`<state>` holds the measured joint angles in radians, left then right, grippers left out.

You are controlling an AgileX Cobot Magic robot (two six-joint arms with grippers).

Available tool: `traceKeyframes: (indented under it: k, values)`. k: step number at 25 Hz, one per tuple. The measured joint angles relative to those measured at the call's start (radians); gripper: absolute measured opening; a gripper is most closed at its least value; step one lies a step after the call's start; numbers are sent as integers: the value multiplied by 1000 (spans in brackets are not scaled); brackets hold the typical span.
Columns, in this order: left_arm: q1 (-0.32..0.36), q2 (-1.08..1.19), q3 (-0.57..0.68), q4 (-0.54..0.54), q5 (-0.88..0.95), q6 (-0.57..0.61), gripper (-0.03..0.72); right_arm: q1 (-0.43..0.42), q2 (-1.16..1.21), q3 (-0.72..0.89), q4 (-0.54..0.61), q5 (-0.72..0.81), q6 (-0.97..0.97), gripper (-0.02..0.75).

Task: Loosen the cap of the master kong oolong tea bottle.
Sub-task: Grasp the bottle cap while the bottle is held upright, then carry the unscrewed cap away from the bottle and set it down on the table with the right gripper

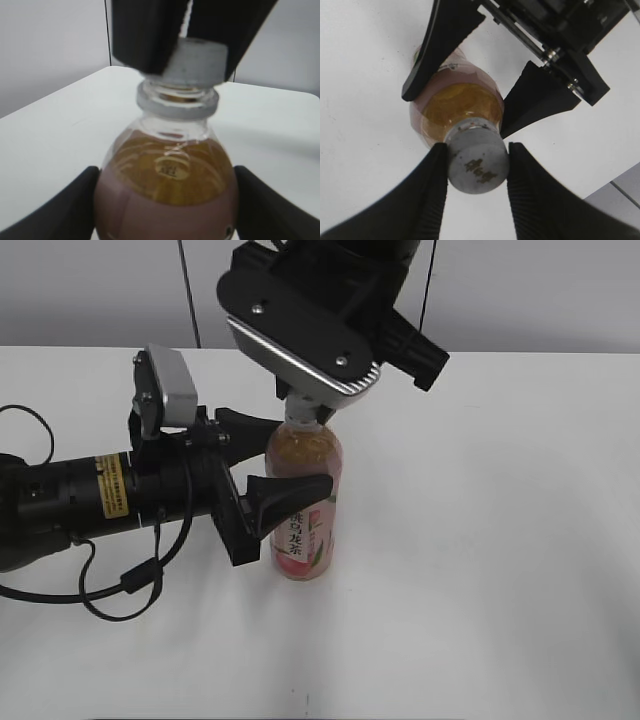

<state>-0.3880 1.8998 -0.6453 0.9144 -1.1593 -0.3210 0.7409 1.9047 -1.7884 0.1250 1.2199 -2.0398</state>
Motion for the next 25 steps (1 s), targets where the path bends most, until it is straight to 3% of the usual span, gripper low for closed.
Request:
traceKeyframes:
  k: [15,22,25]
  values:
    - [0,0,0,-15,3,-11,473,2,-2,-44,27,4,-5,277]
    - [0,0,0,-16,3,-11,473,-8,-5,-44,-114,4,276,277]
    - [0,0,0,-17,3,-11,473,-45,-16,-44,-115,4,390,277]
